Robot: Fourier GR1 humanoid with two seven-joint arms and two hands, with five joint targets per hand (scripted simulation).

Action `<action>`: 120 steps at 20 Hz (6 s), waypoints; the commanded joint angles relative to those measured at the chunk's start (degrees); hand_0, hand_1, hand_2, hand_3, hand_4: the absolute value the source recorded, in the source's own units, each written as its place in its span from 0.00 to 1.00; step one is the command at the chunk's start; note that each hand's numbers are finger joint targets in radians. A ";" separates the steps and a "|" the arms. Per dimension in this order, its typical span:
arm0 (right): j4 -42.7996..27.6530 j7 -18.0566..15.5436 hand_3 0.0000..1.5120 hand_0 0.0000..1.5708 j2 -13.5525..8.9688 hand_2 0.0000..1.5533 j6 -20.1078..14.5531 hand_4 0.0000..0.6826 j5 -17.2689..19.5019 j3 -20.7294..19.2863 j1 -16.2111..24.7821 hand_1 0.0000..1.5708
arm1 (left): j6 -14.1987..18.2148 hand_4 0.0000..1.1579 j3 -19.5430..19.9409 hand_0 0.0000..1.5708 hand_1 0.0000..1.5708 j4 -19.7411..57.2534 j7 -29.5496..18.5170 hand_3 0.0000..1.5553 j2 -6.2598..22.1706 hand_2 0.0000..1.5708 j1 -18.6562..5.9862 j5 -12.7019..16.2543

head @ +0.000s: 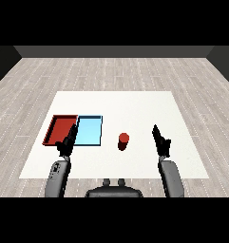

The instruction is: Pick the red can and put it in the red box

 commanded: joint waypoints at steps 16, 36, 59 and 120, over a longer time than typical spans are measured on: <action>-9.37 -24.73 0.00 0.00 -2.54 0.00 16.59 0.00 -10.94 -6.75 11.45 0.00 | -4.28 0.00 3.92 0.00 0.00 -6.30 -19.33 0.00 -0.66 0.00 1.36 3.92; -8.79 -16.93 0.00 0.00 3.18 0.00 14.30 0.00 -8.35 -4.00 4.46 0.00 | -2.13 0.00 4.48 0.00 0.00 -2.66 -20.49 0.00 -1.42 0.00 -0.64 1.61; 12.53 -23.71 0.00 0.00 6.21 0.00 8.79 0.00 -9.15 3.36 -5.31 0.00 | -4.75 0.00 3.83 0.00 0.00 -2.09 -25.96 0.00 -1.69 0.00 4.73 2.46; 31.14 -24.92 0.98 1.00 5.37 0.98 -16.12 0.85 -21.52 18.62 -20.03 1.00 | -4.52 0.00 5.52 0.00 0.00 -3.04 -21.01 0.00 -0.38 0.00 -0.76 3.80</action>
